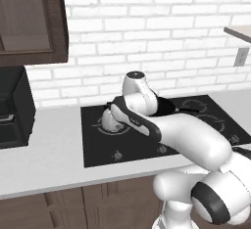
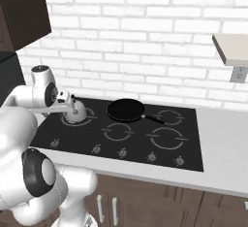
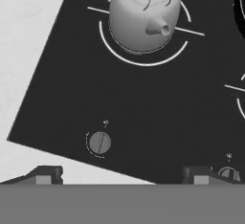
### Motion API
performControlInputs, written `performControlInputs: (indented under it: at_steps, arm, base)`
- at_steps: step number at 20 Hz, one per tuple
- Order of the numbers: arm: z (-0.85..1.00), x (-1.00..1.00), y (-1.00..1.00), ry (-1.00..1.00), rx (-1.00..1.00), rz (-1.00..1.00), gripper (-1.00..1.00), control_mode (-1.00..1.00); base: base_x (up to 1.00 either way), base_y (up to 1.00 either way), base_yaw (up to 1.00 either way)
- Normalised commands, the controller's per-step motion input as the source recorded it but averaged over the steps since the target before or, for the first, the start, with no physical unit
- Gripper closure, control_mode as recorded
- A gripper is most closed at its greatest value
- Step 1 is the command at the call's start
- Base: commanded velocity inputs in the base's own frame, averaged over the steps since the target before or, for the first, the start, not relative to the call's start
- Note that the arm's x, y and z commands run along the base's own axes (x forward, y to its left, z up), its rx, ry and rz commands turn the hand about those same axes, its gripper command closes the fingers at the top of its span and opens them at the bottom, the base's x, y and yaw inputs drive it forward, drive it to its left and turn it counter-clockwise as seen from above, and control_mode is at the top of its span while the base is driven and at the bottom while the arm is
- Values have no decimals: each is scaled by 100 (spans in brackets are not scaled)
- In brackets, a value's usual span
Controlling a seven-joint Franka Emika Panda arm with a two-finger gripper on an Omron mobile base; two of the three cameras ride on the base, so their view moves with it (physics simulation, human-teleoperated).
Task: Pick the kettle from the counter and place it on a stove burner. Then turn the burner on.
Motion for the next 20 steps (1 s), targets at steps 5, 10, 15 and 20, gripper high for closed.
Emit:
performControlInputs:
  at_steps: [5, 10, 15, 20]
  arm:
    - [0, -37, 0, 13, 0, -15, -100, -100]
    - [0, -31, -1, 24, 0, -20, -100, -100]
    - [-7, -13, -10, 8, 1, -12, -100, -100]
    - [-24, -2, -3, 12, 0, -1, -100, -100]
  base:
    - [0, 0, 0]
    - [0, 0, 0]
    - [0, 0, 0]
    - [0, 0, 0]
